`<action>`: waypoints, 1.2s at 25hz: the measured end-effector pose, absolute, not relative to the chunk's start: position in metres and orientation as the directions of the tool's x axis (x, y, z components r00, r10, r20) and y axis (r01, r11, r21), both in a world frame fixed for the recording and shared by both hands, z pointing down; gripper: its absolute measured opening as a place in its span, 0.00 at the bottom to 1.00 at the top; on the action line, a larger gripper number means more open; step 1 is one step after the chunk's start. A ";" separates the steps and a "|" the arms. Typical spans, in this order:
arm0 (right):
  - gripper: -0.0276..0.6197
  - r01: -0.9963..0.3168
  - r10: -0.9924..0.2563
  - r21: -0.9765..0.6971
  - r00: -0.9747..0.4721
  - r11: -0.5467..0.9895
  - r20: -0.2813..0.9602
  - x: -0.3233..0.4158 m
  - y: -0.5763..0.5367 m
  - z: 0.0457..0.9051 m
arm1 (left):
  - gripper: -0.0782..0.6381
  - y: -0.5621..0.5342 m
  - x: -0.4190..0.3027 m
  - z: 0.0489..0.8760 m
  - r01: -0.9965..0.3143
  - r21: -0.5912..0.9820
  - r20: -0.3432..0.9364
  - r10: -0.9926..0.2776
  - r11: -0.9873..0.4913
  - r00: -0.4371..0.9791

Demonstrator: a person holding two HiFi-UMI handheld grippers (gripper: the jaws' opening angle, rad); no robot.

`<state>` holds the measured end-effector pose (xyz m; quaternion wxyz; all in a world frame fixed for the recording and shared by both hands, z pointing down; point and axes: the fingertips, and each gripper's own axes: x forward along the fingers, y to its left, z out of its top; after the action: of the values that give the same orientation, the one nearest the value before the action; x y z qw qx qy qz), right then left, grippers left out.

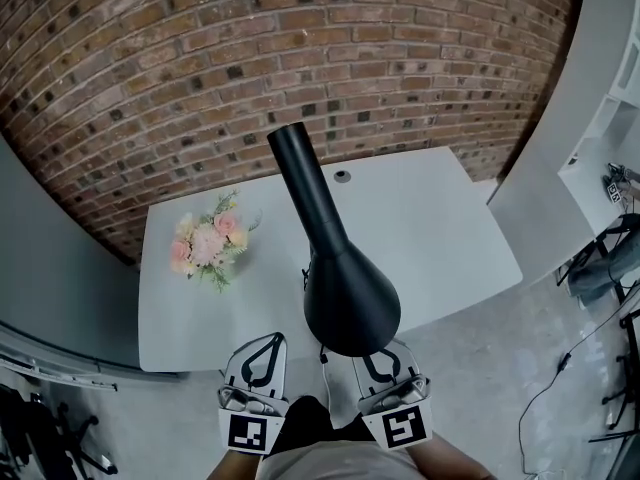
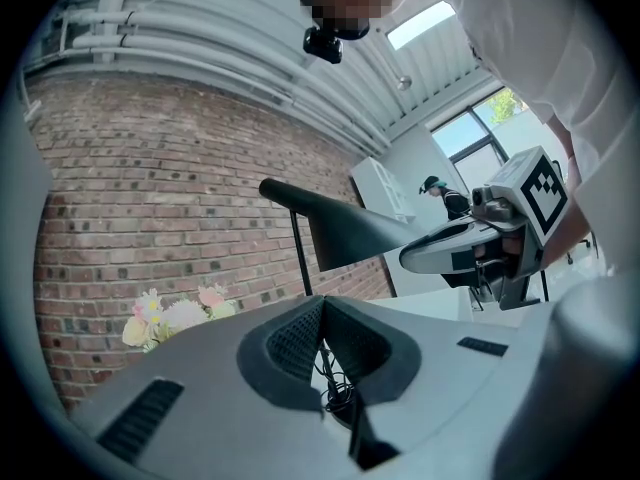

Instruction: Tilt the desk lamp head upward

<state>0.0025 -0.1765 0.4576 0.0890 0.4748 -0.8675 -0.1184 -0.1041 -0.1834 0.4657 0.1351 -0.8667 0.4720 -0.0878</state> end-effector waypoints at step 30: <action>0.07 -0.805 -0.822 0.181 -0.568 0.565 0.040 0.012 -0.132 0.370 | 0.12 -0.148 -0.093 0.401 -0.819 -0.309 0.017 -0.864 -0.483 0.504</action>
<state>0.0123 -0.1320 0.3700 0.0599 0.4607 -0.8826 -0.0715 -0.0934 -0.1483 0.4011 0.1317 -0.8570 0.4909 -0.0852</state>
